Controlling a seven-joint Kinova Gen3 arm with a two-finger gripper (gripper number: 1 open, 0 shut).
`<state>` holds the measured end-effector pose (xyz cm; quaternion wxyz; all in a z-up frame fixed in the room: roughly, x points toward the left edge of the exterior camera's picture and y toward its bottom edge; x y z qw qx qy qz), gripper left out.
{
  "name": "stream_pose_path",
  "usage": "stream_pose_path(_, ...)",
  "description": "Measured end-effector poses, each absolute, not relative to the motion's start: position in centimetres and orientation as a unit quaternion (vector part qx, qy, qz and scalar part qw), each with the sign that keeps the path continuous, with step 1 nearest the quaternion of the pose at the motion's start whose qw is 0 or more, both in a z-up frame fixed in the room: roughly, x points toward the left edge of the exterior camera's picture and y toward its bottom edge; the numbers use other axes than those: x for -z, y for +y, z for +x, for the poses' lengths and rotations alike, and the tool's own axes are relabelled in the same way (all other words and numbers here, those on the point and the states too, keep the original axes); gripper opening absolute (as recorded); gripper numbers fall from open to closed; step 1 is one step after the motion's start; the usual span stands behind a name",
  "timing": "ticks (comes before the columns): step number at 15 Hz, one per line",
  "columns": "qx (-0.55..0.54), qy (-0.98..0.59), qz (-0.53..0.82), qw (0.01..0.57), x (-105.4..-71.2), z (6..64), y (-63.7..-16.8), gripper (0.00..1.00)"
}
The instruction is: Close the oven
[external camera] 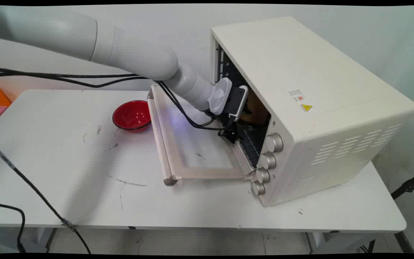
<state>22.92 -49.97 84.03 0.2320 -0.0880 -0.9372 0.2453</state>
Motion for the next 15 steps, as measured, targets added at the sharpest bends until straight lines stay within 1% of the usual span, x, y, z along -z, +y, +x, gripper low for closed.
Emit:
stream_pose_path(6,-0.236,-0.94,-0.047,0.243,-85.2,24.8,-49.2,1.0)
stream_pose_path(15,-0.197,-0.93,0.115,0.287,-88.7,31.0,-46.6,1.0)
